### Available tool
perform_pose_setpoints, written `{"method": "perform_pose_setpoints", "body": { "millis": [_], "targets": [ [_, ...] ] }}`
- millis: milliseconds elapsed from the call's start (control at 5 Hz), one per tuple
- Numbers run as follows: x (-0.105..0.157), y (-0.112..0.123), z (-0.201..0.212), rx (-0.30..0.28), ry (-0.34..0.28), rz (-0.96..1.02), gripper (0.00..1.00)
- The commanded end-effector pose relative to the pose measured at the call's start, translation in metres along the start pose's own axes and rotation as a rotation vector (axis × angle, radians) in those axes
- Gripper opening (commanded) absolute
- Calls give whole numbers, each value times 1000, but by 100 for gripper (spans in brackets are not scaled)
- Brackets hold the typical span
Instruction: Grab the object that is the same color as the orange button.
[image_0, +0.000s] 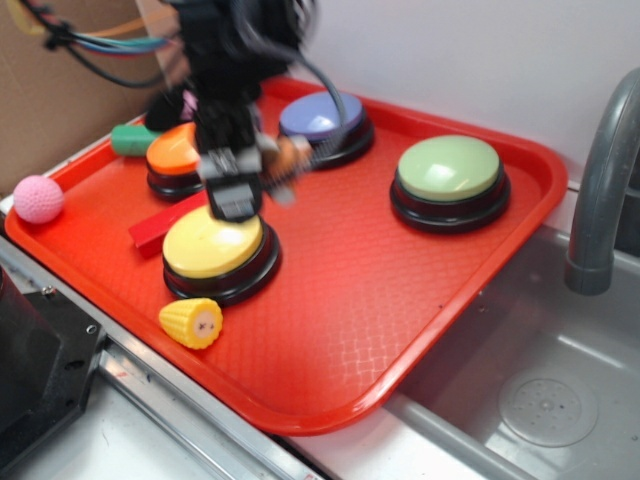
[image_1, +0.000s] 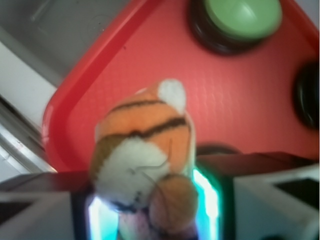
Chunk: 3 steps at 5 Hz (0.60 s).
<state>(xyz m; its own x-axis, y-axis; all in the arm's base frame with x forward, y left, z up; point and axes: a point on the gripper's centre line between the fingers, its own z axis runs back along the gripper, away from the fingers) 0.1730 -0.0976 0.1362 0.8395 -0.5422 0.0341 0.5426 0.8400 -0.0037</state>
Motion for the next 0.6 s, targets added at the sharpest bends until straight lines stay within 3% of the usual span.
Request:
{"method": "perform_pose_setpoints", "body": {
  "millis": [0, 200, 400],
  "targets": [
    [-38, 27, 66, 83, -37, 333, 0],
    [-67, 49, 82, 129, -4, 510, 0],
    [-90, 58, 87, 116, 42, 585, 0]
  ]
}}
